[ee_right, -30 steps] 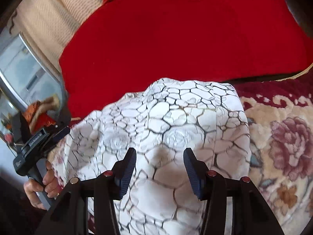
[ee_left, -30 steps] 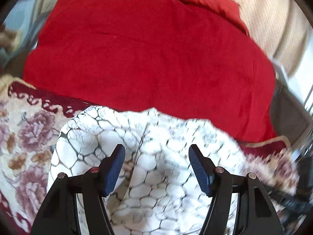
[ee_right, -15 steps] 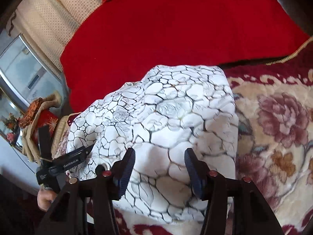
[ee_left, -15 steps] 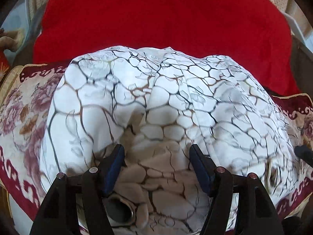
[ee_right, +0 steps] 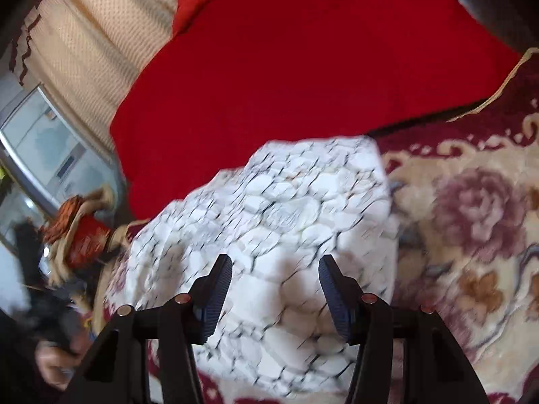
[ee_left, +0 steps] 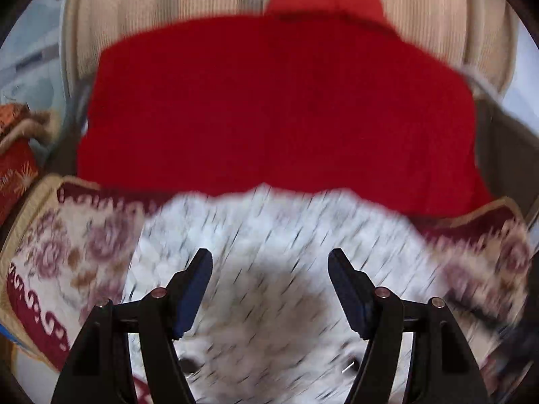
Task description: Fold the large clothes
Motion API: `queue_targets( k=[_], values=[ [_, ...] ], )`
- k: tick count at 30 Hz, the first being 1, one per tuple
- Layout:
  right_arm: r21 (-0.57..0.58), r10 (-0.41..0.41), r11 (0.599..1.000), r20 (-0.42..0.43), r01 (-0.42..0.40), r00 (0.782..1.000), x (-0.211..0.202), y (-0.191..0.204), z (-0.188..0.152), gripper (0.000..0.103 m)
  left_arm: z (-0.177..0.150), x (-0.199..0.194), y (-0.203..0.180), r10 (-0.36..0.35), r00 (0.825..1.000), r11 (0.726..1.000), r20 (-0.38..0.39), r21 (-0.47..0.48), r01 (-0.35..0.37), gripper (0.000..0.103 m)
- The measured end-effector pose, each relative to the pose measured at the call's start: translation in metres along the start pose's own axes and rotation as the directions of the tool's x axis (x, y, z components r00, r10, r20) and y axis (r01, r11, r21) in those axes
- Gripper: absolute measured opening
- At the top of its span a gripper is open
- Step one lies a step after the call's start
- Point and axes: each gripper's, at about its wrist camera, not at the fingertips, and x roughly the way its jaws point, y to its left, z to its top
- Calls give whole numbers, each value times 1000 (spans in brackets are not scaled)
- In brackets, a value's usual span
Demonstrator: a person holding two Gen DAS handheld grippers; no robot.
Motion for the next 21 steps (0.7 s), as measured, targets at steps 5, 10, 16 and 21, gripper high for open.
queue_targets(
  k=[5,10,16,21],
  values=[
    [68,-10,997,-152,21,988,46,-23,-8,58,-11,28,-24,39,999,998,-32,-46,-41,87],
    [24,35,999,-111,-32,993,20,-27,-22,58,-91,104,-14,47,940,998,-338,-32,-61,89],
    [30,84,996,-92,-82,992,11,-39,-41,58,-92,100,-13,39,946,998,-322,-32,-52,90],
    [-51,9,999,-82,-13,997,7,-28,-58,58,-88,104,-18,57,936,998,-346,37,-47,95]
  ],
)
